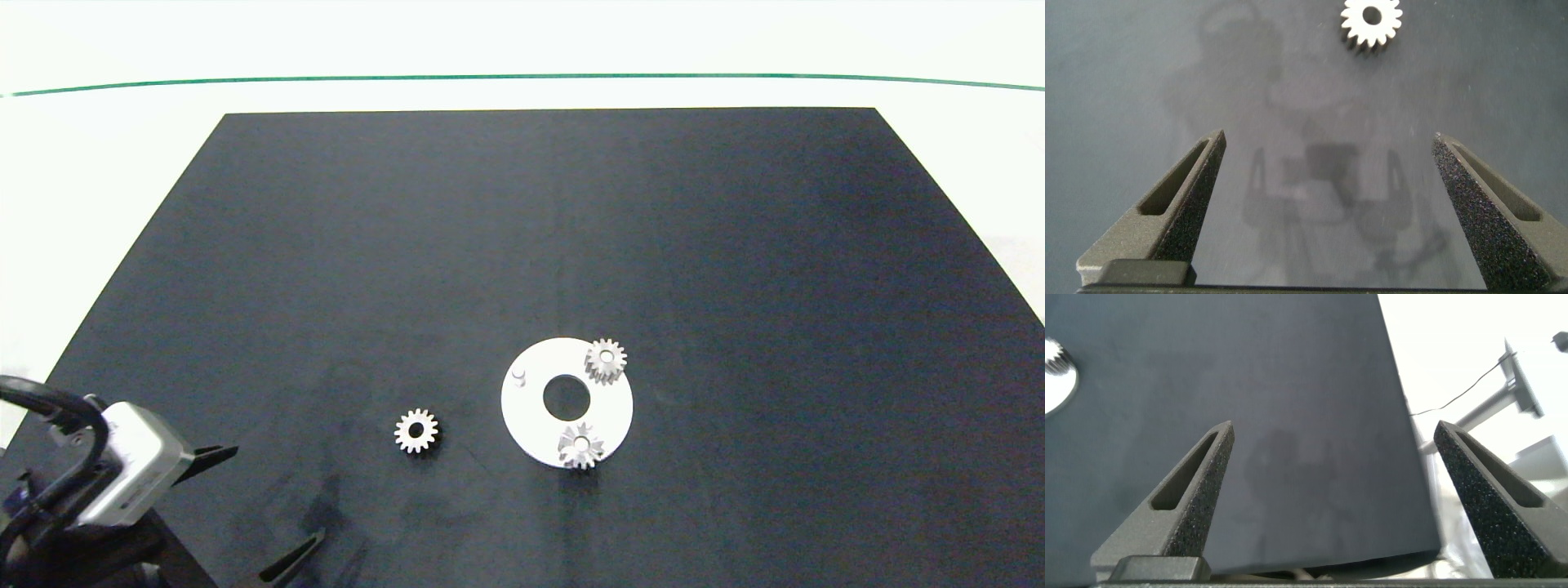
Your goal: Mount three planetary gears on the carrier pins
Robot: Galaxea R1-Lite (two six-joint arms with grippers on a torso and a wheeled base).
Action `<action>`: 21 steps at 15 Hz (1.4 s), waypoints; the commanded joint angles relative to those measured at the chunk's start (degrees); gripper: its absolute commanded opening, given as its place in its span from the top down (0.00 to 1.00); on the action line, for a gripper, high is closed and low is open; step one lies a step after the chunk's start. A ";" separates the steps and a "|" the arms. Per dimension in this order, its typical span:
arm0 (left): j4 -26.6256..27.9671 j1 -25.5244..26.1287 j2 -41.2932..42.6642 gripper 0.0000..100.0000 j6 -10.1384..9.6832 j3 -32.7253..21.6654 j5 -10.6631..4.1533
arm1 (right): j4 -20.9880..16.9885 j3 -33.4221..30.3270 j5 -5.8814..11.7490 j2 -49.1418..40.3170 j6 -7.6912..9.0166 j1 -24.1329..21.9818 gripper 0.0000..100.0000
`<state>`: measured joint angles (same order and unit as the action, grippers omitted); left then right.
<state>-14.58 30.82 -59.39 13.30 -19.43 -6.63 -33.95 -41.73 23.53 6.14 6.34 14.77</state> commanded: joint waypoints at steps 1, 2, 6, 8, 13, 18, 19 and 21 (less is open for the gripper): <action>-3.44 2.23 -7.40 0.00 0.06 0.45 -0.75 | -0.06 2.35 0.11 -0.96 -0.63 0.43 0.00; -5.72 3.02 -9.51 0.00 0.06 0.36 -1.81 | 0.55 5.17 -0.15 -1.05 -0.63 0.69 0.00; -18.91 4.43 -18.21 0.00 -0.03 0.36 -4.00 | 0.73 9.12 -0.50 -2.98 -0.45 2.01 0.00; -24.53 8.12 -22.26 0.00 -0.20 0.71 -8.31 | 0.73 9.38 -0.24 -3.60 -0.45 2.19 0.00; -26.11 11.63 -26.74 0.00 -1.43 -0.61 -8.84 | 0.64 10.09 -0.06 -4.74 -0.45 2.72 0.00; -31.74 11.02 -30.17 0.00 -2.23 -2.45 -9.28 | 0.46 10.09 0.03 -5.88 -0.36 3.07 0.00; -31.65 11.02 -30.26 0.00 -2.23 -2.63 -9.28 | 0.38 10.18 0.03 -5.97 -0.27 3.15 0.00; -31.56 11.02 -30.96 0.00 -2.23 -2.63 -9.28 | 0.38 10.35 0.03 -6.14 -0.36 3.15 0.00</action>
<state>-45.86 41.89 -89.60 11.00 -21.97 -15.79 -33.43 -31.48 23.43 -0.05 5.95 17.91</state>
